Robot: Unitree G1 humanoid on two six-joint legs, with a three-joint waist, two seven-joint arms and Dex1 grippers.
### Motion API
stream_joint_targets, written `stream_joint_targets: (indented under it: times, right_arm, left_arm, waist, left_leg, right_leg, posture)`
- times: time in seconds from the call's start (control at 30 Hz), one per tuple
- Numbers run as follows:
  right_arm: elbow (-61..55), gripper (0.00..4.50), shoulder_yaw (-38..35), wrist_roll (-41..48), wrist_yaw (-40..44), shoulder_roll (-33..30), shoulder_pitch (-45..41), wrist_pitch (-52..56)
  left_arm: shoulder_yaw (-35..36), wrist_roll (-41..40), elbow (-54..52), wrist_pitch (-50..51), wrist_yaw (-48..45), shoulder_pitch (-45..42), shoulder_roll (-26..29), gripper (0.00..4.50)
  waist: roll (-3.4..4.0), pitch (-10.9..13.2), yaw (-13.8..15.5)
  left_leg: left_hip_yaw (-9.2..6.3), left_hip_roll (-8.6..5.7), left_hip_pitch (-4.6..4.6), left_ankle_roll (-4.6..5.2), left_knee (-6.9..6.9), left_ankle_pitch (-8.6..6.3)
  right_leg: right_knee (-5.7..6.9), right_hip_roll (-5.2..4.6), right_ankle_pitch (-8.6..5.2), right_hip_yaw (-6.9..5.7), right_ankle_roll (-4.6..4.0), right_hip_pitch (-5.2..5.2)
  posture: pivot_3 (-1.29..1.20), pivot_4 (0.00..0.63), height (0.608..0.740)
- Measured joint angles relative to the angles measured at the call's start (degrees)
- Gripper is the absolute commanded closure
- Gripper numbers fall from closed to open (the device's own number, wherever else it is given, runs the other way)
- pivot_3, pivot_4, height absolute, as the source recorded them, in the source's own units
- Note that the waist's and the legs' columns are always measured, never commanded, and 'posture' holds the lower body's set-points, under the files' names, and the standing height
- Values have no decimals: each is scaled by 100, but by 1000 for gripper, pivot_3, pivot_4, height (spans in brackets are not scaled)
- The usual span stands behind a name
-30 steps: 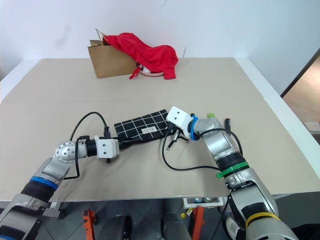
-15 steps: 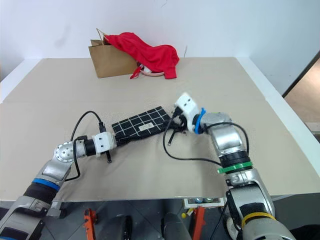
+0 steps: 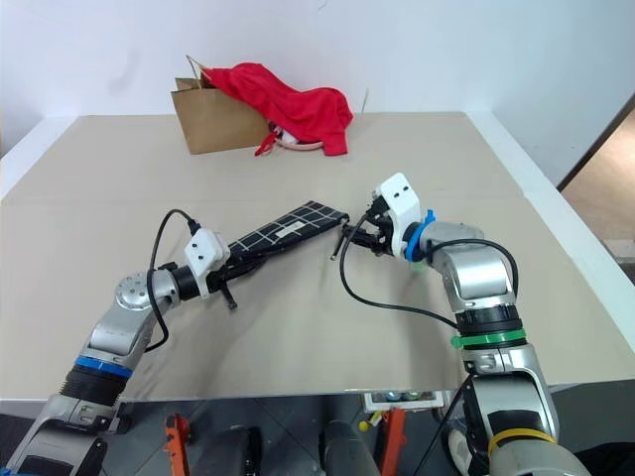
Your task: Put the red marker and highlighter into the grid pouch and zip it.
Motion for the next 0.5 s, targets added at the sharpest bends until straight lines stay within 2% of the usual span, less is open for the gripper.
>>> stream_joint_targets:
  times: [0.3,0.4,0.5]
  right_arm:
    - [819,1533,233,-224,-251,421,-406,-202]
    - [1074,2218,235,-305,-316,452,-464,-296]
    - [1310,3559,254,-384,-324,480,-469,-398]
  left_arm:
    - [5,-10,-124,130,21,11,-23,4500]
    - [6,-14,-177,176,44,18,-29,4500]
    - [6,-28,-209,213,58,22,-36,4500]
  waist:
    - [0,0,-1]
    - [0,0,-2]
    - [0,0,-2]
  left_leg:
    - [-3,0,-2,0,-3,-1]
    - [-2,-1,-2,0,-3,-1]
    - [-3,0,-2,0,-4,-1]
  right_leg:
    - [0,0,-3,-4,-6,-1]
    - [-1,-2,-3,-3,-6,-1]
    - [-1,0,-3,-3,-7,-2]
  posture:
    - [0,150,740]
    - [0,150,740]
    - [0,150,740]
